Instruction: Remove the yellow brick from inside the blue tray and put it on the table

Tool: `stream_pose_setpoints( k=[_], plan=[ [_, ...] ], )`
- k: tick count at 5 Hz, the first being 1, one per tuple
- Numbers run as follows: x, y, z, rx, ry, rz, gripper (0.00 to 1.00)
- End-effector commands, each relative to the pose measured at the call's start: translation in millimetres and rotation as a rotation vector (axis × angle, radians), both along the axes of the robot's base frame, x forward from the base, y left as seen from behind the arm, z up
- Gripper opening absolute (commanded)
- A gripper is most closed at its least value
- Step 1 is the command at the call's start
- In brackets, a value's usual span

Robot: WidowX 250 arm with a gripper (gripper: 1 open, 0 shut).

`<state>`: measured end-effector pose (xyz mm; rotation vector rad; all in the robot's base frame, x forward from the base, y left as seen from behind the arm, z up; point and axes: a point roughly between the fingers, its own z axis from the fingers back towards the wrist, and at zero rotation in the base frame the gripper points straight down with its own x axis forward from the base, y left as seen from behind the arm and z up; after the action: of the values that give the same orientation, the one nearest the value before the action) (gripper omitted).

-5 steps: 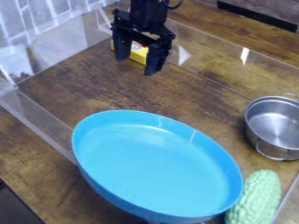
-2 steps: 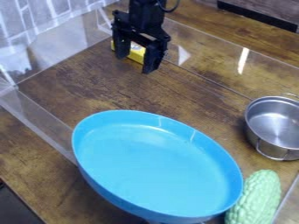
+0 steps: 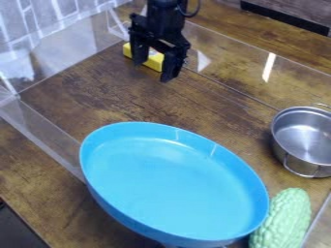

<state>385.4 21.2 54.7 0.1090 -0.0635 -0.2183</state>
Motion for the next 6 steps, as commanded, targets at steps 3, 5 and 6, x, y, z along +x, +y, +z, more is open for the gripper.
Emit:
stream_pose_setpoints(
  k=[3, 5, 6],
  plan=[
    [30.4, 18.2, 12.2, 0.015, -0.113, -0.011, 1.0],
    [42.1, 21.5, 4.7, 0.015, -0.134, -0.034, 1.0],
    [45.5, 20.0, 15.6, 0.016, -0.159, -0.027, 1.0]
  ],
)
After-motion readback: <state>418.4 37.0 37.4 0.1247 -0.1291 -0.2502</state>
